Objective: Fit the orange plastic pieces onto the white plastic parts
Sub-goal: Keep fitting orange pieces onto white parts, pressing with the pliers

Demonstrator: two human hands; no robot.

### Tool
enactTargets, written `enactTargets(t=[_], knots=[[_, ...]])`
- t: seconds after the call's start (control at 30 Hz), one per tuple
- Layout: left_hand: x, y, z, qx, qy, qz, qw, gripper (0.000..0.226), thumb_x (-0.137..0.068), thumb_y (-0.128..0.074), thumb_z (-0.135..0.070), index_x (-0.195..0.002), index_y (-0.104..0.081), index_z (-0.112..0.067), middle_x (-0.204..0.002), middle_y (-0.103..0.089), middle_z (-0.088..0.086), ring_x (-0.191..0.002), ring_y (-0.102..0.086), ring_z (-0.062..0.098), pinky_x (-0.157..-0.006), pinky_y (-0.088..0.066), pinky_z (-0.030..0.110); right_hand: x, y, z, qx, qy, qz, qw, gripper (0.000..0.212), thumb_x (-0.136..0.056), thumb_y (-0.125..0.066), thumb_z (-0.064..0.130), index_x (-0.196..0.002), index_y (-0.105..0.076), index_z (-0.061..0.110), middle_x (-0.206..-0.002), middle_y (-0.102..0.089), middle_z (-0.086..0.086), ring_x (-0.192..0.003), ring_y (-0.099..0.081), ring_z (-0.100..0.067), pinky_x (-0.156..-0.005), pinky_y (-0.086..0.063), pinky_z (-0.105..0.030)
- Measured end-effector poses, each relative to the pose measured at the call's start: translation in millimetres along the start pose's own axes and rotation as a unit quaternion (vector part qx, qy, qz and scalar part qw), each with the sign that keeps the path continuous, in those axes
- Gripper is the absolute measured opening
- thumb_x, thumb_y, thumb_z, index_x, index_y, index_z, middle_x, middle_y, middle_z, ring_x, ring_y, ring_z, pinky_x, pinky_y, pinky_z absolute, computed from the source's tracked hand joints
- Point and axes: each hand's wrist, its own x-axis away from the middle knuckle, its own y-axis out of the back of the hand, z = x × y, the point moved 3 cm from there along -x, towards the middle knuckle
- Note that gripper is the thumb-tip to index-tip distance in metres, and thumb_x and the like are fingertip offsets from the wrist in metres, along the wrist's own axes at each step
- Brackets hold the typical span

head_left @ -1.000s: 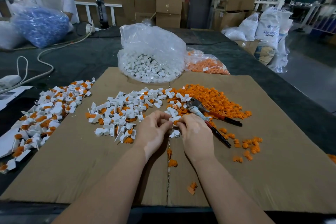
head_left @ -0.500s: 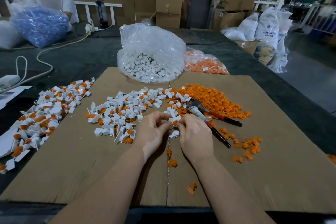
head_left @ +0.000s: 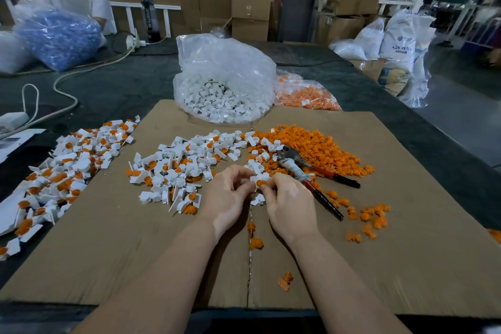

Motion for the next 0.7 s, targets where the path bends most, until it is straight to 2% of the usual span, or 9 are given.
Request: enactTargets(t=[0.13,0.3,0.37,0.43,0.47,0.5,0.6,0.63,0.7], knots=[[1.1,-1.2,-2.8,-0.044,-0.012,-0.004,0.999,0.014,-0.089,-0.059,-0.009,-0.091,-0.059,-0.023,-0.076,-0.066,0.000,-0.069,-0.063,0.008,-0.070,-0.051,0.019,0.1,-0.4,0.2,0.005,0.003,0.014,1.000,0.013,-0.089,-0.059,0.016,-0.082,-0.060,0.005,-0.079,-0.063,-0.008,-0.075,-0.056,-0.023,-0.067,-0.044,-0.032],[1.9,-4.1,-6.5,-0.113,-0.043,-0.006,0.993,0.018,-0.089,-0.060,-0.013,-0.086,-0.056,-0.030,-0.077,-0.060,-0.014,-0.072,-0.057,0.000,-0.063,-0.041,0.002,-0.1,0.7,-0.5,0.006,-0.002,0.020,1.000,0.011,-0.090,-0.058,0.016,-0.085,-0.060,0.006,-0.083,-0.063,-0.006,-0.077,-0.056,-0.020,-0.069,-0.044,-0.030],[1.9,-3.1,-5.9,-0.089,-0.035,-0.004,0.995,0.020,-0.089,-0.059,-0.012,-0.083,-0.055,-0.030,-0.077,-0.062,-0.008,-0.074,-0.060,0.007,-0.068,-0.045,0.008,-0.2,0.4,0.0,0.003,-0.003,0.022,1.000,0.011,-0.090,-0.057,0.016,-0.086,-0.060,0.006,-0.084,-0.063,-0.007,-0.078,-0.056,-0.020,-0.070,-0.044,-0.031],[1.5,-2.3,-5.0,-0.058,-0.018,0.003,0.998,0.023,-0.089,-0.060,-0.010,-0.082,-0.055,-0.032,-0.077,-0.065,-0.001,-0.075,-0.063,0.015,-0.075,-0.052,0.025,0.0,0.1,0.2,0.006,-0.002,0.024,1.000,0.012,-0.090,-0.057,0.017,-0.085,-0.059,0.007,-0.084,-0.063,-0.007,-0.078,-0.056,-0.021,-0.070,-0.044,-0.031],[1.5,-2.0,-5.1,-0.055,-0.014,0.004,0.998,0.023,-0.088,-0.060,-0.010,-0.081,-0.055,-0.032,-0.076,-0.065,0.000,-0.074,-0.064,0.017,-0.076,-0.053,0.029,-0.1,-0.2,0.1,0.011,-0.002,0.025,1.000,0.012,-0.090,-0.056,0.018,-0.084,-0.059,0.007,-0.083,-0.062,-0.006,-0.078,-0.056,-0.021,-0.070,-0.044,-0.031],[1.5,-2.2,-5.0,-0.055,-0.013,0.004,0.998,0.024,-0.088,-0.060,-0.010,-0.081,-0.055,-0.032,-0.075,-0.065,0.000,-0.073,-0.064,0.016,-0.074,-0.053,0.028,-0.4,-0.4,-0.1,0.015,-0.001,0.025,1.000,0.013,-0.090,-0.056,0.018,-0.084,-0.058,0.008,-0.083,-0.062,-0.006,-0.078,-0.056,-0.021,-0.070,-0.044,-0.031],[1.5,-4.0,-5.0,-0.095,-0.025,0.000,0.995,0.019,-0.088,-0.060,-0.013,-0.082,-0.056,-0.030,-0.075,-0.062,-0.009,-0.072,-0.062,0.008,-0.066,-0.047,0.013,-0.5,-1.2,0.0,0.029,0.002,0.028,0.999,0.012,-0.090,-0.056,0.019,-0.084,-0.058,0.008,-0.084,-0.062,-0.006,-0.079,-0.056,-0.021,-0.070,-0.044,-0.030],[1.5,-4.7,-5.2,-0.109,-0.028,0.001,0.994,0.017,-0.088,-0.060,-0.014,-0.084,-0.056,-0.030,-0.077,-0.062,-0.011,-0.073,-0.061,0.007,-0.065,-0.045,0.012,-0.2,-1.8,0.4,0.034,0.005,0.031,0.999,0.012,-0.090,-0.056,0.019,-0.084,-0.057,0.009,-0.084,-0.061,-0.006,-0.079,-0.055,-0.021,-0.070,-0.044,-0.030],[0.9,-4.4,-4.0,-0.097,-0.022,0.004,0.995,0.017,-0.088,-0.061,-0.013,-0.085,-0.056,-0.029,-0.079,-0.063,-0.006,-0.075,-0.062,0.011,-0.069,-0.048,0.018,0.4,-2.0,1.1,0.032,0.011,0.030,0.999,0.012,-0.089,-0.058,0.018,-0.083,-0.058,0.008,-0.083,-0.061,-0.006,-0.077,-0.054,-0.019,-0.068,-0.044,-0.029]])
